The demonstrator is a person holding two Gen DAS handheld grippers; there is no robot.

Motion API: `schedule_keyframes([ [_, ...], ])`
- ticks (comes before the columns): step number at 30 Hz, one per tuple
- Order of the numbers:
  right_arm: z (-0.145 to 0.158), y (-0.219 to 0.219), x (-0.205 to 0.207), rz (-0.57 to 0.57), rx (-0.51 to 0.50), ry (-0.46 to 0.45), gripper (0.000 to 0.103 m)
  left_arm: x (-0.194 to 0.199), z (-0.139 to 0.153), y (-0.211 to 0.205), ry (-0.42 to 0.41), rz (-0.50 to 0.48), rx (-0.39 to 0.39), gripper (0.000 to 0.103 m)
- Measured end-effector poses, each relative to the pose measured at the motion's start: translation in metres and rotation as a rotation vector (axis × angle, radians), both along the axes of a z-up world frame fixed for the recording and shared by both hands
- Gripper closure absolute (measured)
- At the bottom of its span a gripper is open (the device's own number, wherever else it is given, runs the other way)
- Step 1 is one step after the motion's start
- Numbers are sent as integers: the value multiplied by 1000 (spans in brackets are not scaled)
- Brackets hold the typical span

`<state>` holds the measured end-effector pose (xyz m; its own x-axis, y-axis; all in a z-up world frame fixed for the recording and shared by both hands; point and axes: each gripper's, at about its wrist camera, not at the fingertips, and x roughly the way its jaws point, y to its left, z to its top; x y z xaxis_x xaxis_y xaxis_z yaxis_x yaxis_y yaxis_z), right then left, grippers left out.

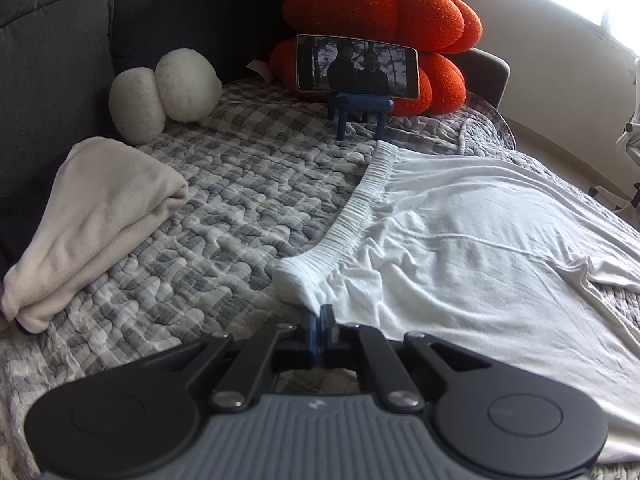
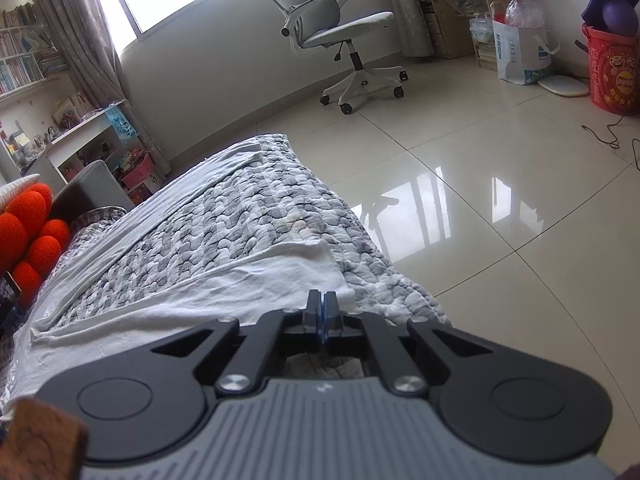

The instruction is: Fold clothes

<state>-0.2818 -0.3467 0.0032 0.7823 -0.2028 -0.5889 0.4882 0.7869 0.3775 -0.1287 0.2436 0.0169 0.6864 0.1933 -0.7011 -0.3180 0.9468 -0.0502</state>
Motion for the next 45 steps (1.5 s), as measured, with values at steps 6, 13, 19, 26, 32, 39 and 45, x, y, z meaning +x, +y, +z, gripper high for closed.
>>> schedule_keyframes([
  [6, -1, 5, 2, 12, -32, 13, 102, 2, -4, -11, 16, -12, 70, 102],
  [13, 7, 7, 2, 1, -46, -29, 102, -2, 9, -9, -27, -37, 55, 102],
  [19, 16, 8, 8, -17, -76, -45, 102, -1, 19, -2, -54, -44, -2, 102],
  [26, 32, 6, 15, -29, -115, -83, 102, 0, 25, -4, -69, -49, -8, 102],
  [32, 40, 5, 22, -37, -163, -99, 102, 1, 33, -2, -76, -31, -5, 102],
  [39, 50, 3, 31, -38, -195, -125, 102, 5, 48, -2, -91, -27, -20, 102],
  [45, 61, -5, 55, -39, -201, -155, 102, 23, 63, 2, -103, -18, -72, 102],
])
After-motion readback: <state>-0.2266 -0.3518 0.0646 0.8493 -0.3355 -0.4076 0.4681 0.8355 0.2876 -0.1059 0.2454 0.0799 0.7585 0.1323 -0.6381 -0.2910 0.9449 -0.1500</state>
